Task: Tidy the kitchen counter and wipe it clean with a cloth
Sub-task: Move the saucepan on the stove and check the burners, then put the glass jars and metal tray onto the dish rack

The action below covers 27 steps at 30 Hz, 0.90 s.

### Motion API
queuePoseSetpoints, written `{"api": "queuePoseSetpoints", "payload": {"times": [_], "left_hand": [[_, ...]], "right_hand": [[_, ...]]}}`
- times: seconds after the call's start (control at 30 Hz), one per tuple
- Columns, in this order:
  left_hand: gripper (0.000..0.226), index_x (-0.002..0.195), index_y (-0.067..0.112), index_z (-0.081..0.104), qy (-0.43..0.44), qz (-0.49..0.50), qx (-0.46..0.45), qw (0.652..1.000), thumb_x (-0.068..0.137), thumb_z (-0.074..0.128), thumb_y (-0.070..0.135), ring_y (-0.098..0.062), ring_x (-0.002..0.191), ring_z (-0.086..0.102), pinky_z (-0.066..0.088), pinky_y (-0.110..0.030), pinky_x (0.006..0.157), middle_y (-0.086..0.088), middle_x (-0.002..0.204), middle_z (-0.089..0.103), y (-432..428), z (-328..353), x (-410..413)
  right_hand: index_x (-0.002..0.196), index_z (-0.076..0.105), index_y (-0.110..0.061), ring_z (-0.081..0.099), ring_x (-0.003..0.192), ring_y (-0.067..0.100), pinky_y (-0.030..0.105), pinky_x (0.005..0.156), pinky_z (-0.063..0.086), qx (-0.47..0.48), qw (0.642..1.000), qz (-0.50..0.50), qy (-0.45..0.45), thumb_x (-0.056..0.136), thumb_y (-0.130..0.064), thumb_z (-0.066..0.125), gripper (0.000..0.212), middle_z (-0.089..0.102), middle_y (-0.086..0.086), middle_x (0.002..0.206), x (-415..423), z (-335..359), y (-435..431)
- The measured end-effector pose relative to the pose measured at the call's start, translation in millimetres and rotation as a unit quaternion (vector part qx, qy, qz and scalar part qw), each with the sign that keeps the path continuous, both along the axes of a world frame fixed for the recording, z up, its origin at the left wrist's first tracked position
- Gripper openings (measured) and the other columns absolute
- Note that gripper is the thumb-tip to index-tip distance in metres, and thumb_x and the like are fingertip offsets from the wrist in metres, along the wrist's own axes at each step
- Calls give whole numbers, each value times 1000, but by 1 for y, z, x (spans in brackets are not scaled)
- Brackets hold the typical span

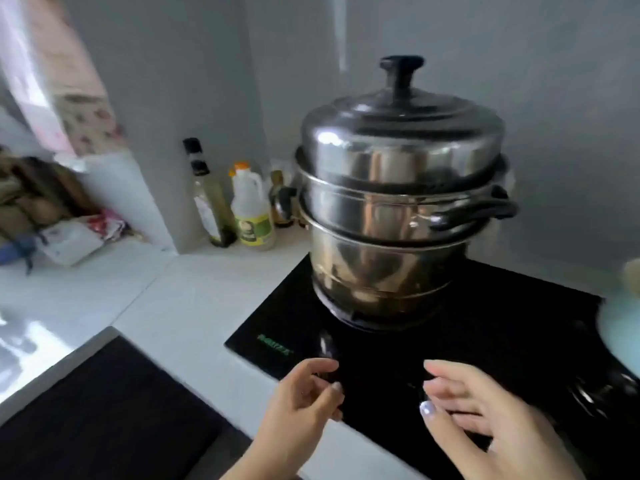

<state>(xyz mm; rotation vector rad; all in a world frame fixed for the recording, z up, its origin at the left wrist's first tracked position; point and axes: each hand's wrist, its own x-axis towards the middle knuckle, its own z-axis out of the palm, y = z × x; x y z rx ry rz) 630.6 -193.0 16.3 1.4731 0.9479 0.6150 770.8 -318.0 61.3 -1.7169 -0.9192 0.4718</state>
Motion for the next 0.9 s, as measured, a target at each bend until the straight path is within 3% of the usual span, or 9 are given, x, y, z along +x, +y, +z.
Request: {"api": "queuePoseSetpoints", "payload": {"times": [0.03, 0.1, 0.23, 0.3, 0.4, 0.53, 0.63, 0.77, 0.9], "left_hand": [[18, 92, 14, 62, -6, 41, -6, 999, 82, 57, 0, -12, 51, 61, 44, -15, 50, -7, 63, 62, 6, -4, -34], [19, 91, 14, 62, -18, 133, -23, 991, 82, 57, -2, -15, 53, 61, 45, -19, 51, -11, 64, 62, 16, -11, -112], [20, 91, 13, 61, 9, 315, -27, 949, 81, 57, -4, -16, 47, 59, 44, -16, 44, -19, 67, 64, 17, -26, -297], [19, 92, 11, 60, 30, 396, -34, 917, 81, 58, -4, -22, 50, 57, 44, -17, 44, -21, 69, 65, 2, -35, -383], [19, 91, 13, 59, 45, 486, -43, 872, 80, 59, -3, -23, 47, 56, 42, -17, 43, -20, 69, 66, -20, -41, -480], [22, 86, 19, 60, 25, 555, -57, 830, 79, 61, -2, -23, 48, 59, 44, -25, 49, -20, 70, 66, -35, -45, -551], [24, 87, 21, 60, 17, 584, -68, 808, 79, 62, -1, -24, 52, 61, 42, -31, 56, -17, 68, 66, -35, -47, -582], [24, 86, 21, 61, 17, 635, -69, 769, 78, 62, -2, -19, 48, 62, 44, -27, 54, -12, 63, 65, -26, -47, -623], [27, 88, 19, 61, 35, 684, -56, 726, 78, 60, -6, -16, 45, 60, 45, -17, 48, -13, 62, 61, -6, -41, -670]], "right_hand": [[84, 60, -44, 63, 79, -11, 9, 63, 50, -71, 996, 60, 2, 66, -13, 74, 39, 72, -10, 80, -23, 6, 15], [82, 61, -37, 67, 67, 1, 9, 58, 48, -109, 983, 138, 44, 67, -5, 74, 37, 70, -3, 74, -84, -11, 51], [79, 67, -12, 61, 53, 21, 10, 53, 48, -123, 972, 186, 68, 64, 10, 71, 27, 68, 11, 67, -220, -45, 107], [79, 69, -5, 64, 52, 21, 16, 64, 50, -131, 958, 249, 58, 63, 12, 70, 24, 68, 15, 63, -294, -58, 117], [78, 70, -7, 66, 52, 12, 14, 65, 52, -148, 935, 321, 27, 61, 12, 71, 26, 68, 14, 59, -382, -69, 134], [78, 67, -24, 70, 62, 13, 21, 67, 54, -175, 896, 408, 27, 61, 5, 75, 34, 70, 8, 66, -457, -71, 155], [78, 68, -26, 70, 65, 13, 21, 68, 54, -182, 885, 428, 10, 62, 1, 76, 33, 71, 4, 66, -497, -75, 178], [78, 68, -25, 70, 63, 12, 24, 67, 54, -188, 863, 469, -3, 61, -3, 77, 29, 72, 0, 65, -550, -83, 218], [77, 67, -26, 69, 58, 11, 12, 59, 51, -163, 836, 524, 15, 66, -3, 74, 26, 72, -8, 62, -610, -92, 272]]}}
